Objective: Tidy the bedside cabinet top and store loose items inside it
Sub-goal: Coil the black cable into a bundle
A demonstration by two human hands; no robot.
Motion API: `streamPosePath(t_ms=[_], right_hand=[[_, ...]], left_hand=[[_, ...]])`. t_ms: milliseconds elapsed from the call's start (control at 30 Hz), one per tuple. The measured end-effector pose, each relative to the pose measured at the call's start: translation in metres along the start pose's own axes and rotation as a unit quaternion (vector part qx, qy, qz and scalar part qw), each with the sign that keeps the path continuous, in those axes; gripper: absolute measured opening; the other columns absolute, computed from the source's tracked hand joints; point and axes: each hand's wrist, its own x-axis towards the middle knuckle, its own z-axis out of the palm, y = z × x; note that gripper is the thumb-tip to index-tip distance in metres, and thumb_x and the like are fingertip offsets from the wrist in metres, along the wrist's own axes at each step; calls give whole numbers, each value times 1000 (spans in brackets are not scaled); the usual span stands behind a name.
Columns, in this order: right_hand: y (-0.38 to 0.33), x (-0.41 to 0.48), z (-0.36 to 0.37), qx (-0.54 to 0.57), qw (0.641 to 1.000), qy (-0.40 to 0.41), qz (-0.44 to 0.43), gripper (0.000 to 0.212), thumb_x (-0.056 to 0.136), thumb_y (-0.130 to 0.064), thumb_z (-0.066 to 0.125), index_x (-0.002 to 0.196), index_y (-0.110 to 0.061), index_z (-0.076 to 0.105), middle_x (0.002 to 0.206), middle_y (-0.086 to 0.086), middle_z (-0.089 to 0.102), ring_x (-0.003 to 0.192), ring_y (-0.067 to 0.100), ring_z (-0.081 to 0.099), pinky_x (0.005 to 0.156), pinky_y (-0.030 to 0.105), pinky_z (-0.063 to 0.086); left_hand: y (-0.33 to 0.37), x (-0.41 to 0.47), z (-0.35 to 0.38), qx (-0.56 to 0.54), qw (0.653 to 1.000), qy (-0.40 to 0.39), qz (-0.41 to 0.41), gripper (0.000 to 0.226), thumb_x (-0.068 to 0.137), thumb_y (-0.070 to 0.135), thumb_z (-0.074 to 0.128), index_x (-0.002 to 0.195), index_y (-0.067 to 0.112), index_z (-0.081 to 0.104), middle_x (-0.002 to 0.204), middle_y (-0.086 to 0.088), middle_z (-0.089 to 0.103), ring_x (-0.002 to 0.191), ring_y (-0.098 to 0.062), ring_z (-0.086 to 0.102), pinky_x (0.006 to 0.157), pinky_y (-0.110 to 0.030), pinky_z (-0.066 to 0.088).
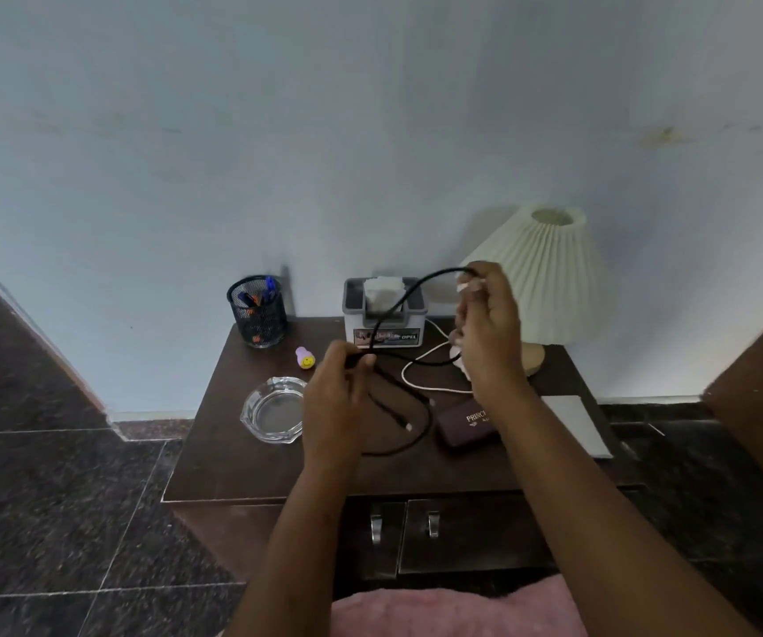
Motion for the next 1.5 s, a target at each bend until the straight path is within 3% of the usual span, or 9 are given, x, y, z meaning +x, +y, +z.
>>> streamPosePath(t_ms=[167,400,533,633,733,1033,1267,1367,1500], right_hand=[[-36,-12,-28,229,961,103,117,30,102,-16,30,83,-30,49,58,-5,49,42,3,35,42,18,32],[-46,-59,-35,213,966,0,148,25,102,-13,33,89,-24,51,58,-2,53,41,3,36,43,18,33],[-44,-73,-39,127,984,-47,113,24,102,-12,34,98,-23,54,66,-1,51,41,-1,39,43,15,31],[-40,-77,-35,106,989,-46,90,23,101,-9,33,102,-17,55,72,-4,50,43,-3,42,44,9,34],[-31,-77,-29,82,992,-40,83,22,101,-9,34,107,-12,55,70,-4,47,44,-3,41,46,8,35],[-4,-40,-32,-28,994,78,76,21,100,-11,38,100,-15,58,80,-14,57,61,-2,50,54,5,38],[25,-28,-32,-196,970,11,144,24,100,-15,34,105,-15,57,86,-7,58,73,7,52,58,15,39],[31,-27,-33,-254,950,-67,169,16,96,-17,42,95,-24,56,94,-4,62,87,14,57,70,29,43],[29,-30,-30,-217,952,-173,133,12,90,-19,57,95,-30,55,90,-18,57,90,3,55,75,18,39]], left_hand=[[12,-15,-21,-78,993,8,-83,17,94,22,52,80,31,48,71,3,61,69,-22,60,69,-39,49],[40,-33,-32,-139,980,20,-138,14,94,19,51,85,28,54,80,0,52,68,-11,46,67,-23,40],[53,-39,-30,-73,992,59,-88,68,87,26,63,144,17,28,137,0,32,124,-10,34,104,-23,30],[48,-43,-33,-5,999,31,-31,58,85,19,66,137,8,41,141,-8,39,135,-22,33,112,-39,28],[38,-42,-31,-85,993,-18,-84,9,91,16,58,96,19,65,102,-1,64,106,-20,57,89,-20,42],[36,-10,-31,-306,912,-158,-222,27,93,22,49,72,7,56,45,7,43,37,-4,38,42,-18,42],[56,6,-41,-594,700,-302,-257,47,78,36,68,123,26,59,58,7,45,39,-2,23,34,-13,30],[58,8,-35,-610,709,-250,-250,38,83,33,59,121,27,60,52,6,40,39,-3,15,32,-13,24],[55,4,-25,-597,727,-171,-294,19,83,30,45,91,18,58,49,6,36,33,-3,28,31,-14,25]])
